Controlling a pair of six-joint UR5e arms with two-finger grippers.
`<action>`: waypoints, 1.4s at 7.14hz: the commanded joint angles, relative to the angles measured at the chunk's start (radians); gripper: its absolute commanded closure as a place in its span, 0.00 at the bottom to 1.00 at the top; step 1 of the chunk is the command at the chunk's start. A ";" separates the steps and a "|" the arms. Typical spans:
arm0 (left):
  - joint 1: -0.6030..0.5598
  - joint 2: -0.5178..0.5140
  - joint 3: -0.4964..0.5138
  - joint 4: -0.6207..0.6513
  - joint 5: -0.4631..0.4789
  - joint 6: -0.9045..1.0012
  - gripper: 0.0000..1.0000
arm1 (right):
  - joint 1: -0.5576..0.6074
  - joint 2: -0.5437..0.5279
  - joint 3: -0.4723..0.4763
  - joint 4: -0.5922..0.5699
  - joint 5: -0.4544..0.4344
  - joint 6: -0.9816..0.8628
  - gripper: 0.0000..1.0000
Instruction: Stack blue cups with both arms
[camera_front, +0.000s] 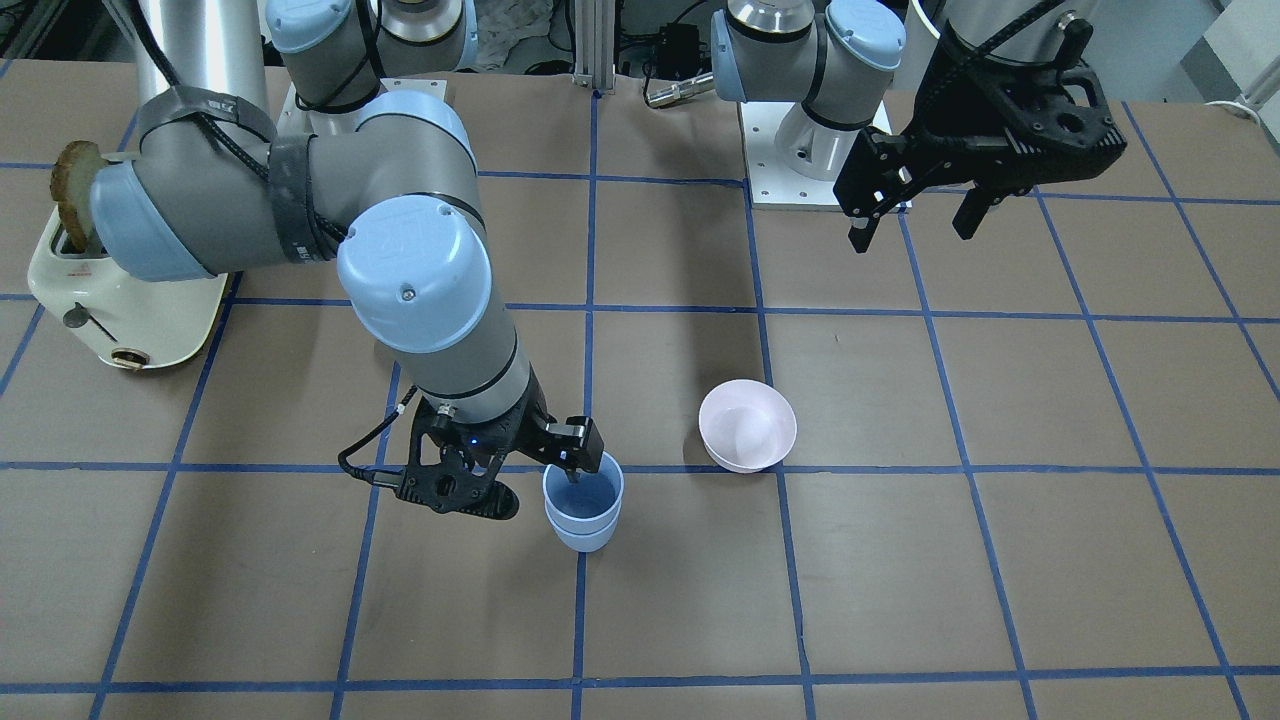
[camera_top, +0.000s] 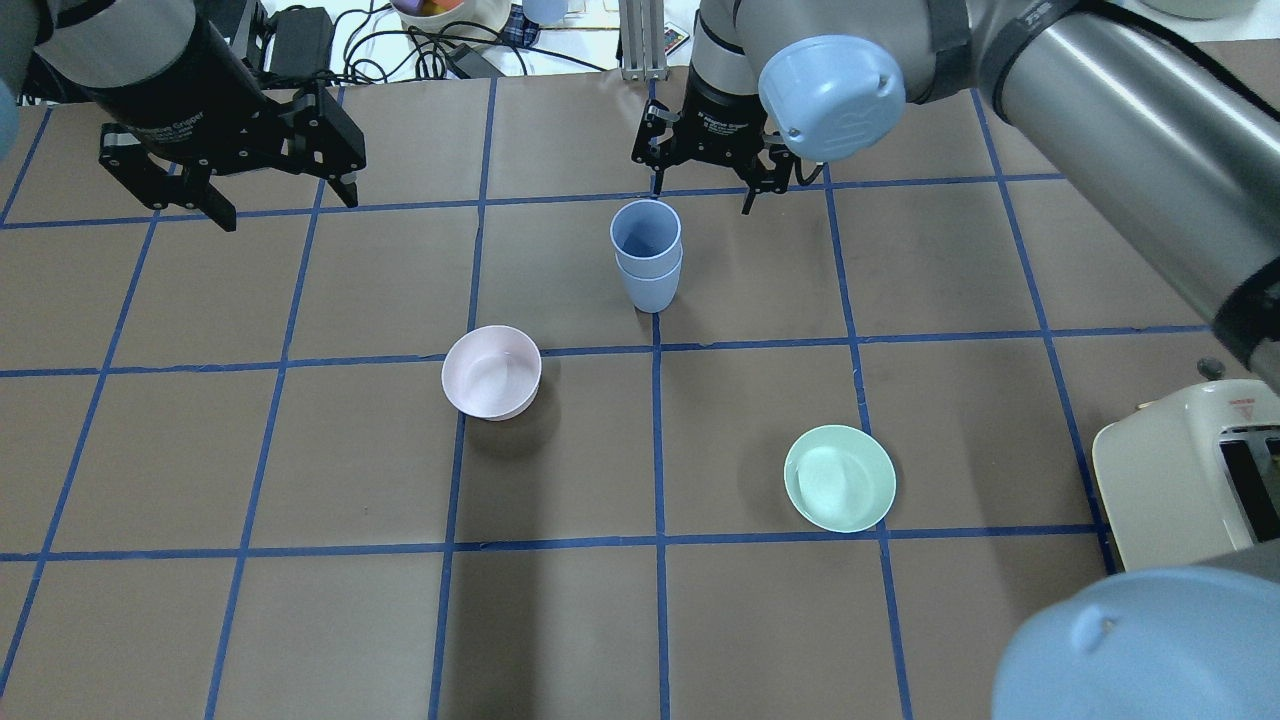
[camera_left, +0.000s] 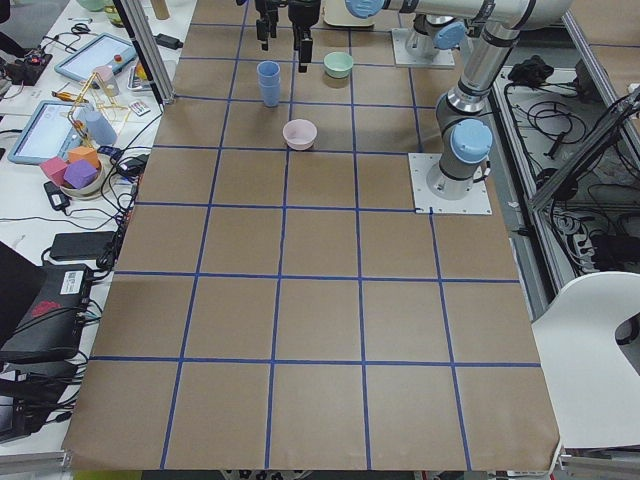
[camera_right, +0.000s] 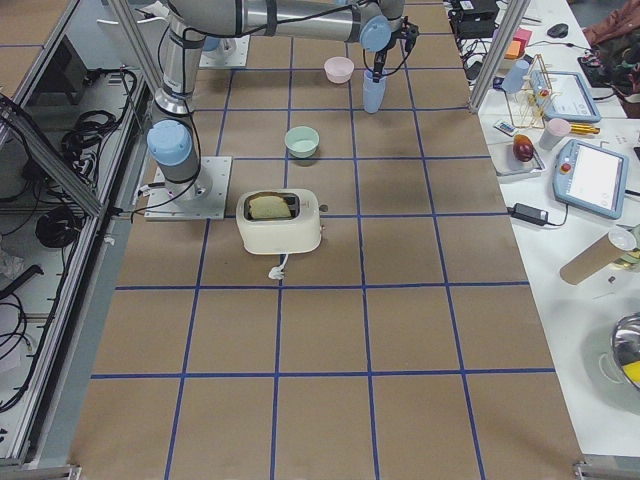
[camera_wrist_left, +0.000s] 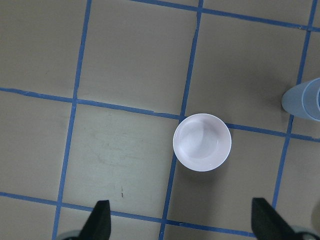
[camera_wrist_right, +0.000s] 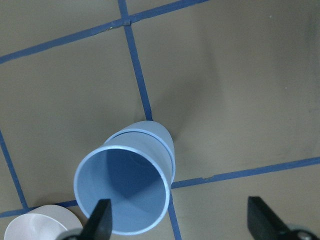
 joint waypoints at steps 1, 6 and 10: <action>-0.002 0.000 -0.001 0.000 0.001 0.000 0.00 | -0.084 -0.125 0.005 0.159 -0.023 -0.179 0.00; -0.002 0.000 -0.004 0.000 0.001 0.000 0.00 | -0.175 -0.320 0.144 0.290 -0.148 -0.424 0.00; -0.003 0.000 -0.006 0.000 0.001 0.000 0.00 | -0.178 -0.406 0.264 0.228 -0.145 -0.458 0.00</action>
